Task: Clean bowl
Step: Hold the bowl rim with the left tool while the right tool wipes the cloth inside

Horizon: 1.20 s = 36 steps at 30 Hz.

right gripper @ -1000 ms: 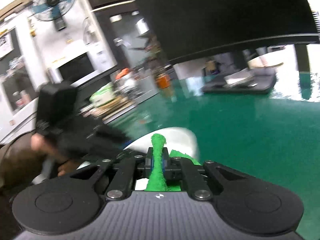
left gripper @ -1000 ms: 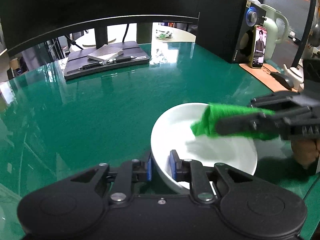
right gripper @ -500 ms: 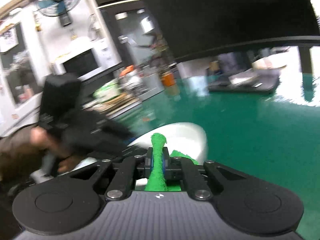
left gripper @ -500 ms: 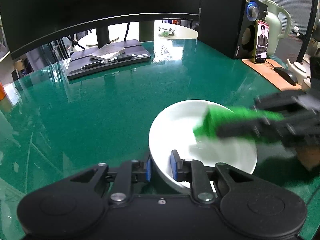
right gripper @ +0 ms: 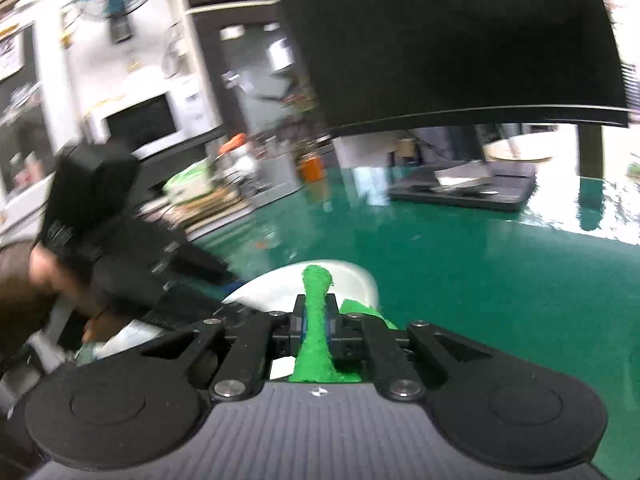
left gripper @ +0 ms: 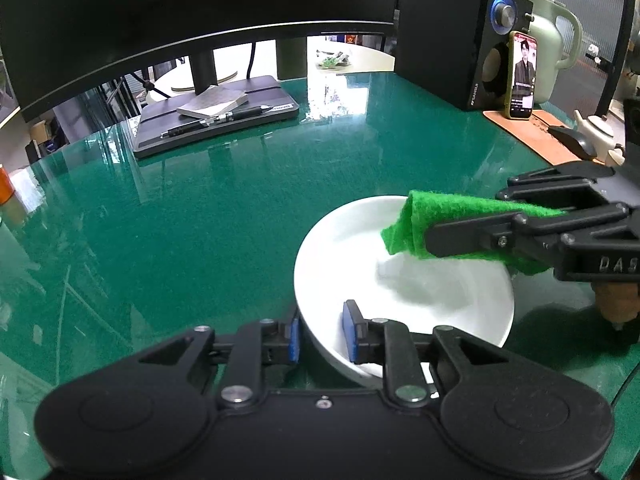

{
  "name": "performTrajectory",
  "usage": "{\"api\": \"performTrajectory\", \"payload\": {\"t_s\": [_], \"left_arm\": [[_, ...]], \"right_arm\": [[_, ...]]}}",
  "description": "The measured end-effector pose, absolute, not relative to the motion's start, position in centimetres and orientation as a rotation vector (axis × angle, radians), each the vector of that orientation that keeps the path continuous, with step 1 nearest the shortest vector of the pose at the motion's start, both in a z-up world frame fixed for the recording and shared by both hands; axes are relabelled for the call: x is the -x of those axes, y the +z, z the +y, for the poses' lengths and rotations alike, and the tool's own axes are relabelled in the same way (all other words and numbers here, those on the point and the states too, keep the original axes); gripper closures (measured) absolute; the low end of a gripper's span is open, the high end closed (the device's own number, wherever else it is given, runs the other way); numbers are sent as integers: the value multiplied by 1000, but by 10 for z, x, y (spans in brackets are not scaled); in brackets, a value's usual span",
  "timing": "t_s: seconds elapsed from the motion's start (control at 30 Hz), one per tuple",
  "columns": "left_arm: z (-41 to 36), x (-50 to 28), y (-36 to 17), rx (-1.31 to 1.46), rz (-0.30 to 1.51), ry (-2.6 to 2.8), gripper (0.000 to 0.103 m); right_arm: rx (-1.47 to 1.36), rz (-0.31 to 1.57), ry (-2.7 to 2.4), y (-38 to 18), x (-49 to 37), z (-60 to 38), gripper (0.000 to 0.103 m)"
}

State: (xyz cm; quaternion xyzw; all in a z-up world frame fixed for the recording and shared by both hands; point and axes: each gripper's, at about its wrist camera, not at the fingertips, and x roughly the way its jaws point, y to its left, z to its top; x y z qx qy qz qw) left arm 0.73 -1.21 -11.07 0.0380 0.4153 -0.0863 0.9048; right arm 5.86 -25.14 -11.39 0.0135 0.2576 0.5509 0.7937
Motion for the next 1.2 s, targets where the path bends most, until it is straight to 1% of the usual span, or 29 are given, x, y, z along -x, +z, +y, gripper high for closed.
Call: {"api": "performTrajectory", "payload": {"t_s": [0.03,0.07,0.13,0.2,0.23,0.37,0.47,0.6,0.77,0.9,1.0,1.13,1.17,1.2], "left_arm": [[-12,-7,-111,-75,859,-176,81],[-11,-7,-110,-72,862,-175,81],[-11,-5,-110,-68,868,-170,81],[-12,-3,-110,-64,876,-161,81],[-13,-2,-109,-63,882,-157,81],[-22,3,-106,-71,912,-176,80],[-22,7,-102,-89,940,-226,78],[-10,1,-93,-51,904,-200,78],[-21,-11,-104,-85,930,-234,77],[-26,-7,-106,-107,911,-238,77],[-27,-4,-106,-130,909,-235,77],[-32,-2,-105,-163,906,-226,76],[-32,-2,-105,-163,904,-228,76],[-33,-1,-106,-164,901,-236,76]], "right_arm": [[-15,552,1197,-114,-55,-250,91],[-3,554,1220,-114,-50,-249,91],[-3,585,1318,-113,-39,-247,94],[9,563,1302,-113,-37,-248,95],[-13,555,1262,-115,-43,-250,97],[-92,541,1187,-121,-58,-258,97],[-68,516,1197,-121,-53,-256,96],[-32,519,1199,-117,-55,-257,96],[-10,530,1207,-112,-56,-254,96],[-30,564,1196,-113,-60,-258,98],[-27,587,1250,-113,-54,-262,92],[30,570,1319,-112,-43,-261,94],[33,551,1282,-113,-50,-260,99],[14,553,1264,-114,-55,-262,101]]}}
